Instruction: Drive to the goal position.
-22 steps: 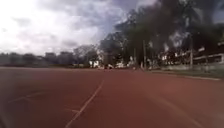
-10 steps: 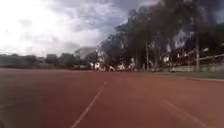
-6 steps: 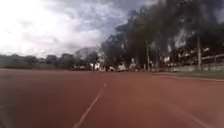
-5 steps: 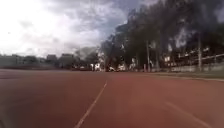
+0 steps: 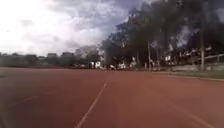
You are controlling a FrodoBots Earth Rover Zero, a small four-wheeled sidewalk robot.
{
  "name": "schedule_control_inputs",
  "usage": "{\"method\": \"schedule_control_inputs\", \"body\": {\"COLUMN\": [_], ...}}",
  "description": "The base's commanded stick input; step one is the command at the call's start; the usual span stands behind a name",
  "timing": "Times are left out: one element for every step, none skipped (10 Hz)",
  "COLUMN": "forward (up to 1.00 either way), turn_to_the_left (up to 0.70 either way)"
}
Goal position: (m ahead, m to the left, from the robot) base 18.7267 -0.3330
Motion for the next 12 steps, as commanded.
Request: {"method": "schedule_control_inputs", "body": {"forward": [0.7, 0.7, 0.7, 0.7, 0.7, 0.7, 0.7, 0.7, 0.7, 0.7, 0.7, 0.7], "turn_to_the_left": [0.0, 0.0, 0.0, 0.0, 0.0, 0.0, 0.0, 0.0, 0.0, 0.0, 0.0, 0.0]}}
